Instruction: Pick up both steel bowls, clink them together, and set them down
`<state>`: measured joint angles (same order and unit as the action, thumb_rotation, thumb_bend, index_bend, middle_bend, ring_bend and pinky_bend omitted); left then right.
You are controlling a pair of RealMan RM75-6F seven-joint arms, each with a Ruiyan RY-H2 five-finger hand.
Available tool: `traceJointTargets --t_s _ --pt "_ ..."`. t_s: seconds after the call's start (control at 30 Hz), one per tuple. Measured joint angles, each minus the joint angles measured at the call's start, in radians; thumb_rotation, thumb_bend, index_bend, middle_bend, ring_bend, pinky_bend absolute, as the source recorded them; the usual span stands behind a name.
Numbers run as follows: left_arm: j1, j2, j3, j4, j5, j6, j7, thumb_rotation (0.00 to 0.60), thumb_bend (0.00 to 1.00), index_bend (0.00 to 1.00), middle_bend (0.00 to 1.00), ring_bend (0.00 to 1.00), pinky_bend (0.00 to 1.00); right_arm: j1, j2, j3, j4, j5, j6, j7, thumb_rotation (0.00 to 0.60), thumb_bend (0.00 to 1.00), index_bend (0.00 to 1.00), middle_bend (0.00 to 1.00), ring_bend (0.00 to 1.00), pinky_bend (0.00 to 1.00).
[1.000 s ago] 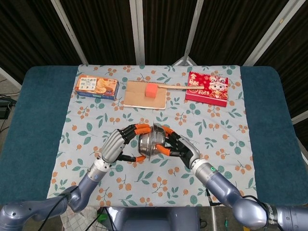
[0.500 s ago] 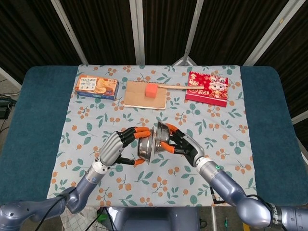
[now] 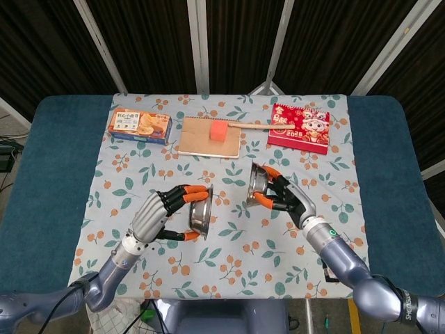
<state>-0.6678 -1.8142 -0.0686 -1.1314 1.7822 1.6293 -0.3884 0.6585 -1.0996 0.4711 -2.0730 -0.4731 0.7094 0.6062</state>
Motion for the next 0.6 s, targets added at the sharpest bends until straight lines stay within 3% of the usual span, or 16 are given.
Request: traceJointTargets --t_s 0.13,0.33,0.6 --pt "0.007 0.036 0.007 -0.018 -0.010 -0.025 0.025 0.600 0.29 0.56 0.68 0.53 0.71 -0.010 -0.012 -0.053 0.036 -0.083 0.079 -0.102 0.600 0.48 0.80 0.82 0.69 0.53" --pt "0.006 0.104 0.002 -0.083 -0.040 -0.091 0.090 0.600 0.30 0.55 0.69 0.53 0.71 -0.040 -0.079 -0.167 0.129 -0.255 0.284 -0.309 0.600 0.48 0.80 0.82 0.69 0.53" --pt "0.017 0.178 0.007 -0.140 -0.092 -0.181 0.180 0.600 0.29 0.55 0.69 0.53 0.71 -0.099 -0.193 -0.279 0.295 -0.458 0.463 -0.463 0.600 0.48 0.80 0.82 0.69 0.53"
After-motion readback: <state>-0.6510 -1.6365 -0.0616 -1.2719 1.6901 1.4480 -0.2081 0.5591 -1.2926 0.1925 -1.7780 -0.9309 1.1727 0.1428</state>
